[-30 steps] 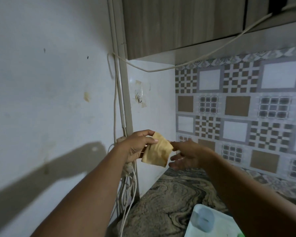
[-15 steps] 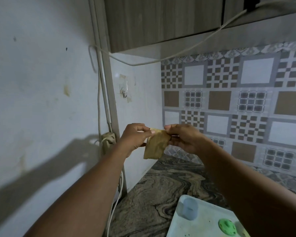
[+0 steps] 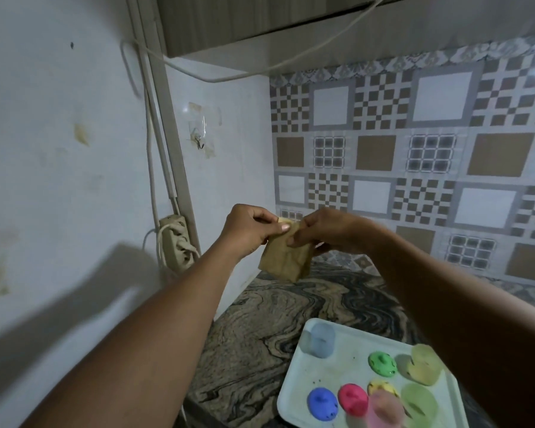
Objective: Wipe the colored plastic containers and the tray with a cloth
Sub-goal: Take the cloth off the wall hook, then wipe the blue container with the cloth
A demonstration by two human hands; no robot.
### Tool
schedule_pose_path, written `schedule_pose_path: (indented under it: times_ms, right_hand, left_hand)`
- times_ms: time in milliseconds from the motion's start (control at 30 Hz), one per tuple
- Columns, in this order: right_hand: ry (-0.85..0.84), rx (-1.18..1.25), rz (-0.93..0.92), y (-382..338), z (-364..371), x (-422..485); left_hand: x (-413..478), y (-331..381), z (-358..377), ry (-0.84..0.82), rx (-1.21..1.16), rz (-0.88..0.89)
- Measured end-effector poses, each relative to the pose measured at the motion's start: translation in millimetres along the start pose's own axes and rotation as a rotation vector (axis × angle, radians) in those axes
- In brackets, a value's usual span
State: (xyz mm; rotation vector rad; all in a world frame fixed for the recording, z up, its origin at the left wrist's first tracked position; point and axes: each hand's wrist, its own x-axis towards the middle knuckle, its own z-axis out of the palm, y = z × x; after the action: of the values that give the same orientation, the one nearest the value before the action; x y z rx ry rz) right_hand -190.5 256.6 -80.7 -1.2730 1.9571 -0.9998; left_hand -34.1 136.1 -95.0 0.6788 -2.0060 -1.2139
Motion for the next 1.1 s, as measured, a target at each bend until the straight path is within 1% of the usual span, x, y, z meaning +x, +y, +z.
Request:
schedule_pose_path:
  times_ms: [100,200,333,467,533,600,667,733,800,867,1000,1067,1100]
  right_hand:
    - [-0.039,-0.014,0.064,17,2,-8]
    - [-0.084,-0.011,0.111,36,-1,-17]
    - [-0.176,0.097,0.257,73,2,-34]
    - [-0.284,0.252,0.401,119,13,-43]
    - [-0.278,0.349,0.463,144,18,-46]
    - [-0.243,0.443,0.492,169,20,-49]
    - [-0.154,0.551,0.527,193,19,-52]
    - [0.042,0.647,0.556,220,18,-49]
    - [0.236,0.771,0.568,242,18,-44]
    - [0.346,0.857,0.586,257,19,-40]
    - [0.386,0.942,0.595,265,23,-35]
    - [0.423,0.943,0.569,266,28,-28]
    - [0.454,0.89,0.545,269,33,-23]
  left_hand:
    - [-7,0,20,-0.066,-0.005,-0.019]
    - [-13,-8,37,-0.169,0.002,-0.091]
    - [-24,-31,64,-0.3,-0.006,-0.174]
    - [-32,-53,99,-0.41,0.076,-0.199]
    - [-34,-65,118,-0.441,0.095,-0.21]
    - [-32,-79,135,-0.43,0.086,-0.235]
    - [-28,-97,146,-0.395,0.153,-0.25]
    - [-22,-126,157,-0.415,0.323,-0.232]
    - [-22,-156,168,-0.49,0.521,-0.207]
    - [-26,-181,180,-0.539,0.675,-0.201]
    - [-31,-212,206,-0.577,0.884,-0.161]
    - [-31,-218,213,-0.573,0.944,-0.153]
    - [-31,-221,216,-0.559,0.936,-0.151]
